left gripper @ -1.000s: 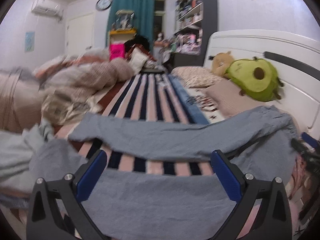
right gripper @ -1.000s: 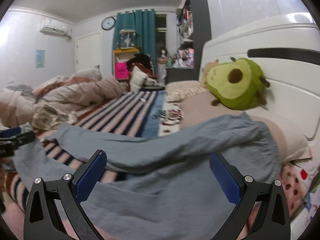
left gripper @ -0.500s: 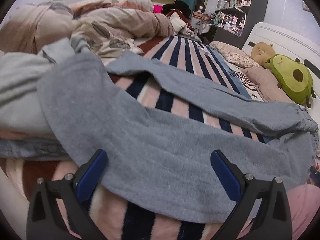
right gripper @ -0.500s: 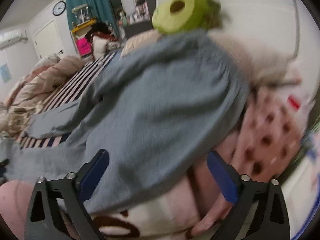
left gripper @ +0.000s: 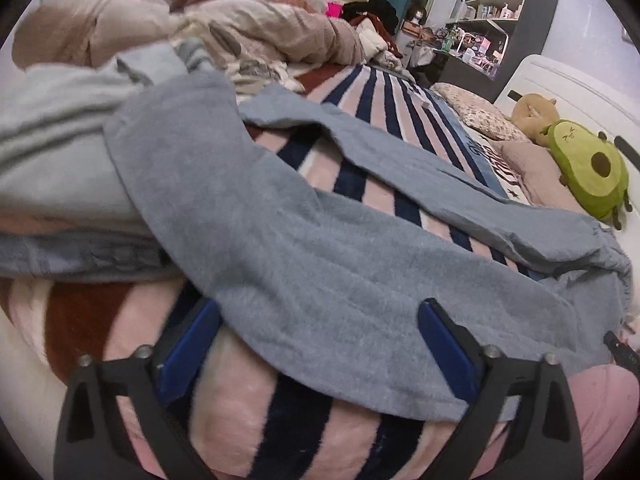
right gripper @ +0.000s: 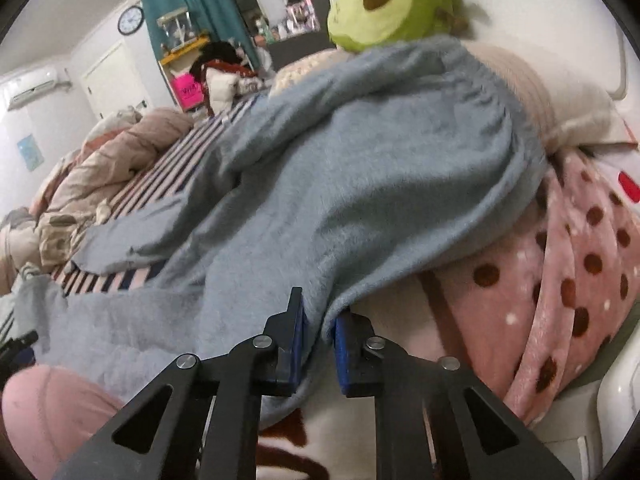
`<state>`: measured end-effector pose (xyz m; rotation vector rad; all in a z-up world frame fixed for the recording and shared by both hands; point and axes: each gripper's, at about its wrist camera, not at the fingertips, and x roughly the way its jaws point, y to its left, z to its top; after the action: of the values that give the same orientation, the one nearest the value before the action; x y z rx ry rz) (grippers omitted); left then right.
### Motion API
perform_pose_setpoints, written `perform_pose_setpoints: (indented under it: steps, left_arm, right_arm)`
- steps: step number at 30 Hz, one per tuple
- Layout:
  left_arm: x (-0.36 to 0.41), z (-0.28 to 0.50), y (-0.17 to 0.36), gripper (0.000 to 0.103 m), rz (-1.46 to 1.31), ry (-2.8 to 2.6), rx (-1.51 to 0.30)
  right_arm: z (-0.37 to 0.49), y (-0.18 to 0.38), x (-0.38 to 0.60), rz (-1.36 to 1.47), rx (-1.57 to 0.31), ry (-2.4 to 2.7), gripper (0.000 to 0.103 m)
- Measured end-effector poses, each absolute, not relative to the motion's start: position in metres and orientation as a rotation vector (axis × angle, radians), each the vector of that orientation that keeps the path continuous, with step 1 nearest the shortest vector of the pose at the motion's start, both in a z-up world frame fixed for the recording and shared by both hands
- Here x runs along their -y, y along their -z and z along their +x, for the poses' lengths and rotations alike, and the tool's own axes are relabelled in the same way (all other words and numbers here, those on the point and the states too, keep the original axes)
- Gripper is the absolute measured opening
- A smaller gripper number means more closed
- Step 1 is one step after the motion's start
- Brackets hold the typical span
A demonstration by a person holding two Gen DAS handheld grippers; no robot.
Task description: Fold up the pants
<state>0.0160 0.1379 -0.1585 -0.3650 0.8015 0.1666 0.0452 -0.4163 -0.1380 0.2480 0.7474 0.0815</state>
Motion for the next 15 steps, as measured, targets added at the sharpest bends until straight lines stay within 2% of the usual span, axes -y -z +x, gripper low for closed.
perform_pose_setpoints:
  steps: [5, 6, 8, 9, 10, 13, 15]
  left_arm:
    - [-0.143, 0.016, 0.171, 0.086, -0.381, -0.211, -0.836]
    - [-0.145, 0.015, 0.172, 0.08, -0.393, -0.212, -0.833]
    - [-0.146, 0.015, 0.17, 0.054, -0.387, -0.21, -0.827]
    - [-0.145, 0.017, 0.168, 0.033, -0.369, -0.2, -0.829]
    - [-0.143, 0.018, 0.166, 0.021, -0.354, -0.187, -0.829]
    - [-0.132, 0.022, 0.15, 0.006, -0.271, -0.122, -0.795]
    - [-0.13, 0.026, 0.137, 0.003, -0.257, -0.1, -0.766]
  right_arm:
    - [0.044, 0.117, 0.414, 0.279, -0.675, -0.125, 0.008]
    - [0.044, 0.115, 0.413, 0.263, -0.671, -0.122, 0.007]
    - [0.044, 0.113, 0.411, 0.23, -0.669, -0.122, 0.006]
    - [0.046, 0.113, 0.409, 0.218, -0.669, -0.121, 0.006]
    - [0.048, 0.112, 0.408, 0.213, -0.668, -0.123, 0.006]
    - [0.057, 0.101, 0.405, 0.227, -0.641, -0.16, 0.006]
    - [0.062, 0.092, 0.402, 0.227, -0.612, -0.193, 0.006]
